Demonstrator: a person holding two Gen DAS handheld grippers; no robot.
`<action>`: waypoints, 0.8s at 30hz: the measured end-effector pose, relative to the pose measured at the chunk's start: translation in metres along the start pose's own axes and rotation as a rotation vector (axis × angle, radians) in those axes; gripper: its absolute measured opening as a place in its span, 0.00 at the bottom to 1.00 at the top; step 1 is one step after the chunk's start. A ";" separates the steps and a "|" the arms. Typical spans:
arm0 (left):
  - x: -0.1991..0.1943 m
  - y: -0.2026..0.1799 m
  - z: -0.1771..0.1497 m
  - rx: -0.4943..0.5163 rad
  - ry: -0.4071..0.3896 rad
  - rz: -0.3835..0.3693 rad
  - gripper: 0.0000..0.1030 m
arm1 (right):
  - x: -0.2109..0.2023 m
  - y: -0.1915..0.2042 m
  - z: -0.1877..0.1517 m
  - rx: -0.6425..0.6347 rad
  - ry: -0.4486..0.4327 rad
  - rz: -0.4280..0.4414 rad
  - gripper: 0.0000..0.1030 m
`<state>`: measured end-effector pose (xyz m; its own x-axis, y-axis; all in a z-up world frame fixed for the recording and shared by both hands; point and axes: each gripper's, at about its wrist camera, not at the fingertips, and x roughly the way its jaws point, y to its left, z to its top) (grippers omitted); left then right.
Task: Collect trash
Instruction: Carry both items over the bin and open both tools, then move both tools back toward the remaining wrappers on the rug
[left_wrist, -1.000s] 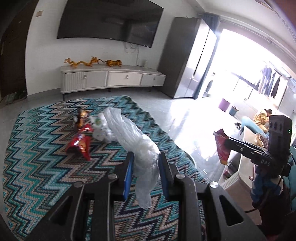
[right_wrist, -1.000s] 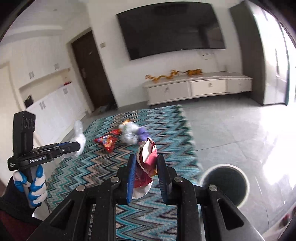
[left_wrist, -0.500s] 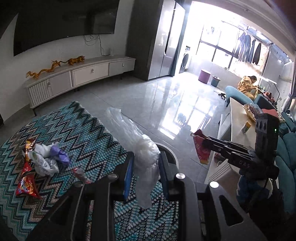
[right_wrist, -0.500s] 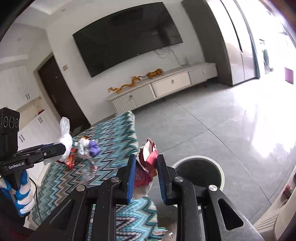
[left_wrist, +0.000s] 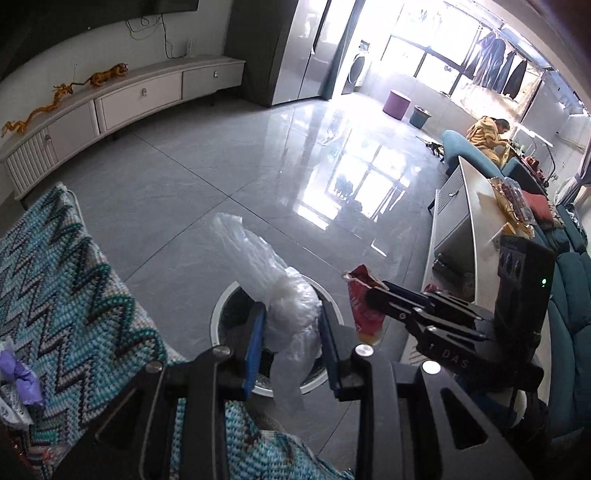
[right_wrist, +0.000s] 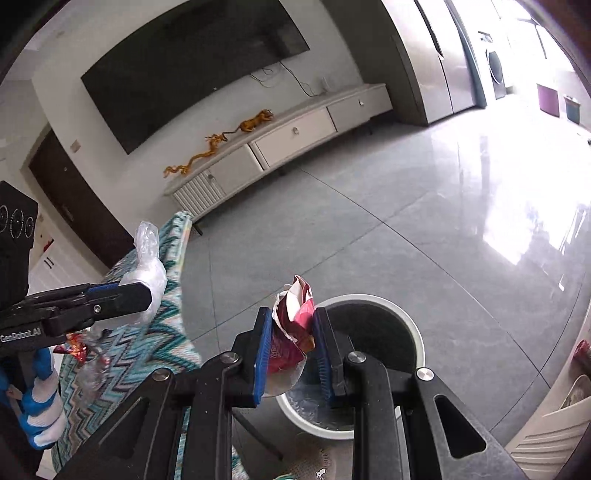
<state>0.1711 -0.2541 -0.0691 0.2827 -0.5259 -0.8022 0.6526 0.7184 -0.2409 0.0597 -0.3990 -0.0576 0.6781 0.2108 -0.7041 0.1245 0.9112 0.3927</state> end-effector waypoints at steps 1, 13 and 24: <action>0.008 0.002 0.004 -0.009 0.009 -0.010 0.28 | 0.008 -0.005 0.001 0.008 0.012 -0.009 0.25; 0.017 0.021 0.009 -0.081 -0.007 -0.018 0.51 | 0.024 -0.033 -0.007 0.057 0.050 -0.058 0.40; -0.064 -0.022 -0.022 0.036 -0.153 0.022 0.51 | -0.050 -0.009 -0.011 0.037 -0.062 -0.031 0.40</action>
<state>0.1231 -0.2258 -0.0244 0.3991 -0.5754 -0.7139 0.6693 0.7150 -0.2021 0.0167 -0.4142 -0.0324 0.7173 0.1592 -0.6784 0.1719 0.9030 0.3937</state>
